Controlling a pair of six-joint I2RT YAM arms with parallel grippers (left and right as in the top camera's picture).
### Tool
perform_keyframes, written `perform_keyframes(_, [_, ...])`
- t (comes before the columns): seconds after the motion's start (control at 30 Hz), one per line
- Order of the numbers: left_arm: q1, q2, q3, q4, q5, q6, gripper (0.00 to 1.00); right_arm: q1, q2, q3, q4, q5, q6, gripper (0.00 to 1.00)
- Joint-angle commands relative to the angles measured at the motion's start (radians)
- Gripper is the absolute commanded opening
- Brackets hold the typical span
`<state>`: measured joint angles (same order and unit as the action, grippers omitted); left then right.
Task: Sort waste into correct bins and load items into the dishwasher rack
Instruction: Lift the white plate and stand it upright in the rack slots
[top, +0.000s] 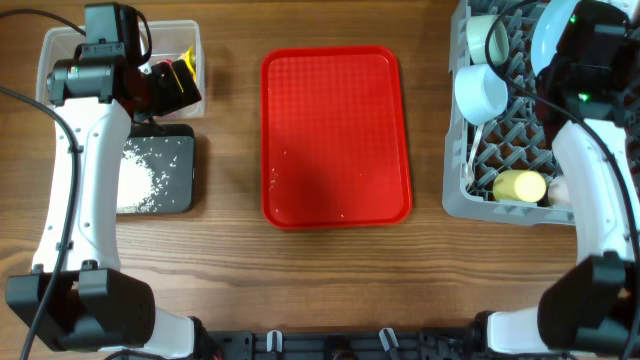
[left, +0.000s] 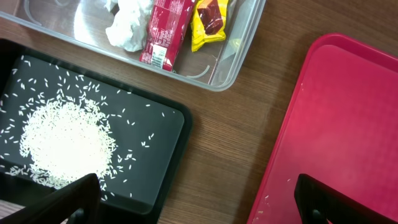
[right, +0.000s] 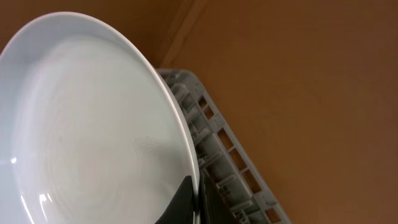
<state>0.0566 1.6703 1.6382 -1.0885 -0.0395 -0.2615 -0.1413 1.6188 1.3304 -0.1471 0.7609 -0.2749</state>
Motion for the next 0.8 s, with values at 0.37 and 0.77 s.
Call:
perform_keyframes(0.37, [0.005,0.006,-0.002,0.003,0.004,-0.008,1.0,-0.002,0.115,-0.001,0.089,0.024,-0.171,0.04])
perform_keyframes(0.77, [0.004,0.006,-0.002,0.003,0.004,-0.008,1.0,-0.002,0.146,-0.001,0.107,0.022,-0.17,0.64])
